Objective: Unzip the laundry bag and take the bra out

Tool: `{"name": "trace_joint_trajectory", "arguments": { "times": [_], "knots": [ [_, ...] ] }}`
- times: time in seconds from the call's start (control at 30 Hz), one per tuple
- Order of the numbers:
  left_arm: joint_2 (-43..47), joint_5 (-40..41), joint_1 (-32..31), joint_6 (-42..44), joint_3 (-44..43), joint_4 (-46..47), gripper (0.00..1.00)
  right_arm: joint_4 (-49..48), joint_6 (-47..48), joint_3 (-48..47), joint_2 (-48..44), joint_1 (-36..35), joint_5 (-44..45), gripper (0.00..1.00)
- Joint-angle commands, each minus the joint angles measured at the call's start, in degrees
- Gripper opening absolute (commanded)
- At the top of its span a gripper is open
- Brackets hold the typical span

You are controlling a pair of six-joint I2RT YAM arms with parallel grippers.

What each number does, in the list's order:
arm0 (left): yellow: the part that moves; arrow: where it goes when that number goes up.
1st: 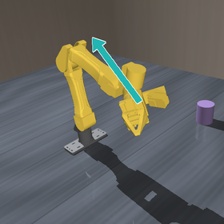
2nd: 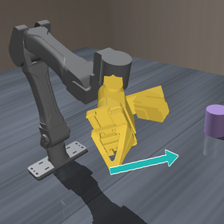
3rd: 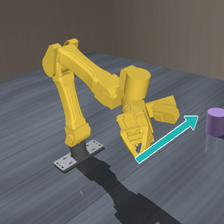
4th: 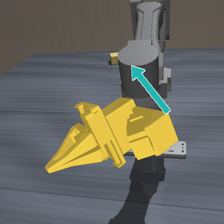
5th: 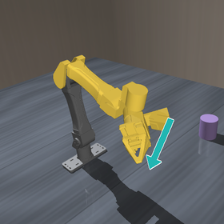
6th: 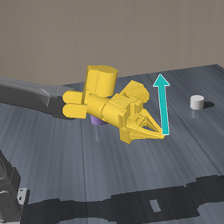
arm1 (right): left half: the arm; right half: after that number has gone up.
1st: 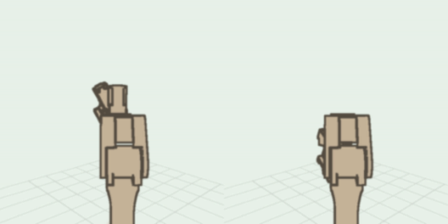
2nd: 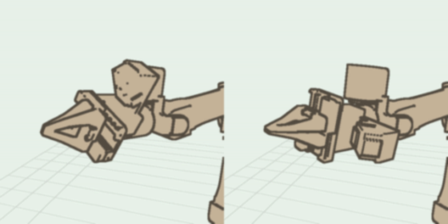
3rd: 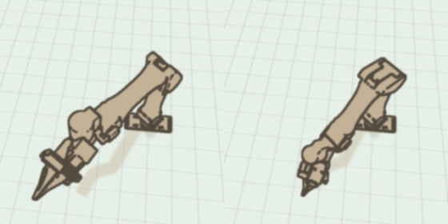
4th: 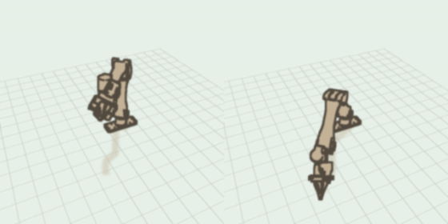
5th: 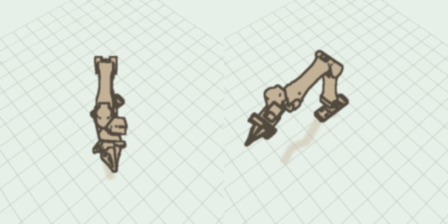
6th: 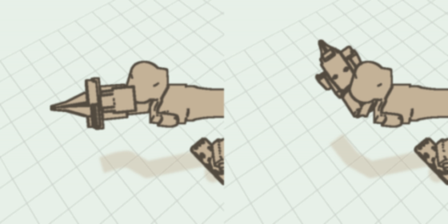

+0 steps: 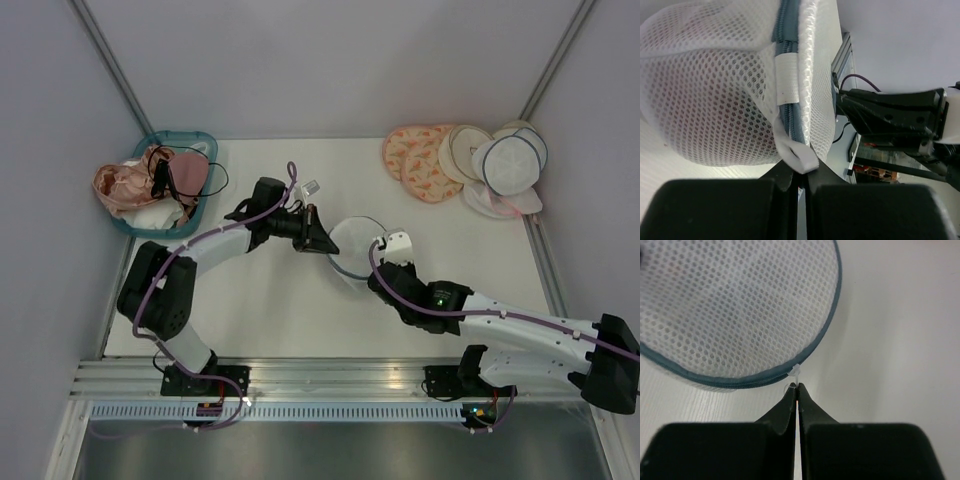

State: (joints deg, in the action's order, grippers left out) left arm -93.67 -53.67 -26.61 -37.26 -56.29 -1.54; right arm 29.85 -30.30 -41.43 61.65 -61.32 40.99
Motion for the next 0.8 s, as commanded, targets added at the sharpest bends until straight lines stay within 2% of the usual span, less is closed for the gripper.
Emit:
{"name": "trace_joint_trajectory", "arguments": {
  "times": [0.0,0.03,0.07,0.1,0.17,0.23,0.27,0.33,0.4,0.53,0.67,0.77],
  "knots": [
    [-6.42,-3.72,0.42,6.41,-7.41,-4.35,0.05,-3.03,2.18,0.21,-3.02,0.41,-2.13,0.00],
    [-7.48,-3.29,0.42,6.06,-8.47,-4.26,0.29,-4.61,2.44,0.64,-3.89,0.50,-4.67,0.00],
    [-8.45,-1.54,0.42,5.18,-9.61,-3.91,0.43,-5.32,2.88,1.43,-4.25,0.41,-6.00,0.00],
    [-8.20,-0.48,0.42,4.74,-9.63,-3.47,0.63,-6.11,2.88,1.61,-4.60,0.41,-6.80,0.00],
    [-6.02,4.94,0.42,3.16,-7.36,-3.21,0.84,-6.73,2.97,2.05,-4.78,0.41,-9.33,0.00],
    [-0.49,9.18,0.42,2.02,-4.63,-3.12,0.99,-7.78,2.97,2.14,-4.78,0.41,-11.01,0.00],
    [1.63,13.29,0.42,0.97,-1.48,-3.64,1.00,-8.22,2.88,2.23,-4.70,0.41,-13.11,0.01],
    [8.65,15.69,0.42,-0.53,4.31,-4.00,1.00,-9.98,2.97,2.32,-4.52,0.41,-16.11,0.00],
    [13.83,18.42,0.33,-3.25,8.20,-3.74,1.00,-11.21,3.58,2.23,-4.26,0.41,-23.21,0.00],
    [26.22,19.31,-0.19,-10.28,17.87,1.18,1.00,-20.25,4.03,3.72,-3.99,0.41,-39.56,0.00],
    [28.71,18.43,-2.73,-18.00,24.20,7.94,1.00,-25.18,3.41,5.13,-2.68,0.32,-44.77,0.01],
    [26.18,17.38,-4.84,-21.88,25.44,13.99,1.00,-26.94,3.50,5.31,-1.45,0.32,-45.56,0.00]
  ]
}}
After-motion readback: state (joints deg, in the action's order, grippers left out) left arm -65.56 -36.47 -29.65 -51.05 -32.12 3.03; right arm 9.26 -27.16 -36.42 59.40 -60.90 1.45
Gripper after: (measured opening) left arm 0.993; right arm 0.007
